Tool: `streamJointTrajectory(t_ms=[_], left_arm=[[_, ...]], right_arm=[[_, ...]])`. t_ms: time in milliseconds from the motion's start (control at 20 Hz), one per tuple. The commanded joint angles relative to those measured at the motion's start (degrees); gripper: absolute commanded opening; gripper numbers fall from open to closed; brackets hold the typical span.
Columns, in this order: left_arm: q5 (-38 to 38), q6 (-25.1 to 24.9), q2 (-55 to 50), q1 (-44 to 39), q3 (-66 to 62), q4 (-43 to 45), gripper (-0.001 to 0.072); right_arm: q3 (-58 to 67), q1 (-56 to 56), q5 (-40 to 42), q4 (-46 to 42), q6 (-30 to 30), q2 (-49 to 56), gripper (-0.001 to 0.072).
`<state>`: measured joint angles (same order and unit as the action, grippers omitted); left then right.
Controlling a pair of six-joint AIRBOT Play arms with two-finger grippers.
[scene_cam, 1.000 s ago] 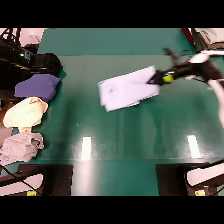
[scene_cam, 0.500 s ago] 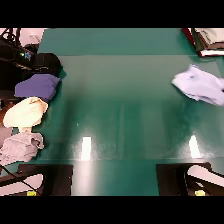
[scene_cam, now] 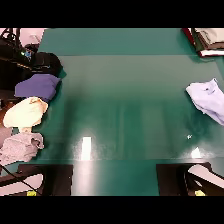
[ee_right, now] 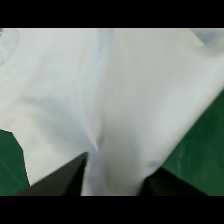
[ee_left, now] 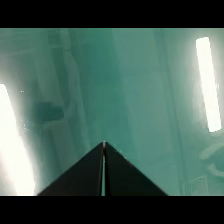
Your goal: Fold the shirts.
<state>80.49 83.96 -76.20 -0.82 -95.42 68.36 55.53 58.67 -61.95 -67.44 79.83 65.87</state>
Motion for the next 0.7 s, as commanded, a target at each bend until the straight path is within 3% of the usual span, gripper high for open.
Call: streamJointTrajectory(t_ms=[0, 150, 300, 450, 650], left_arm=[[0.1, -0.4, 0.0, 0.0, 0.0, -0.1, 0.0022], [0.0, -1.1, 0.0, 0.0, 0.0, -0.1, 0.0022], [-0.7, -1.5, 0.0, 0.0, 0.0, -0.2, 0.0022], [-2.2, -1.4, 0.0, 0.0, 0.0, -0.2, 0.0022], [-2.1, -1.4, 0.0, 0.0, 0.0, -0.2, 0.0022]], right_arm=[[1.0, 0.4, -5.2, -16.8, 1.1, -2.1, 0.0484], [4.3, 0.6, -8.7, -25.1, 4.3, -4.0, 0.0482], [7.1, -3.0, -8.1, -13.3, 5.0, -6.4, 0.0481], [7.2, -14.6, -10.0, 0.7, 3.4, -9.0, 0.0481], [7.2, -37.4, -8.7, 5.4, 3.5, -11.2, 0.0480]])
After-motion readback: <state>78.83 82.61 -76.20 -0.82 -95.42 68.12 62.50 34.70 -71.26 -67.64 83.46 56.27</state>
